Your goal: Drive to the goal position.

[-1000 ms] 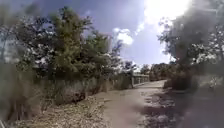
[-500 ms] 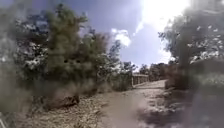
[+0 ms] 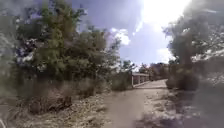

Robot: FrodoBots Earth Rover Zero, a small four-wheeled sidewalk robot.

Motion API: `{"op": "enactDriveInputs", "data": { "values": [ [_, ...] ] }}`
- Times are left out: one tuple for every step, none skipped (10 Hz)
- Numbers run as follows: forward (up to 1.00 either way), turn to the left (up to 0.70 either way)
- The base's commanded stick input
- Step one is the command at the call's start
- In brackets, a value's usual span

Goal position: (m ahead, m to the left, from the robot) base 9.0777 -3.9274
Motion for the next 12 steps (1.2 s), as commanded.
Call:
{"op": "enactDriveInputs", "data": {
  "values": [
    [0.70,0.00],
    [0.70,0.00],
    [0.70,0.00],
    [0.70,0.00],
    [0.70,0.00],
    [0.70,0.00],
    [0.70,0.00],
    [0.70,-0.29],
    [0.70,-0.35],
    [0.70,-0.35],
    [0.70,-0.11],
    [0.70,0.00]
  ]
}}
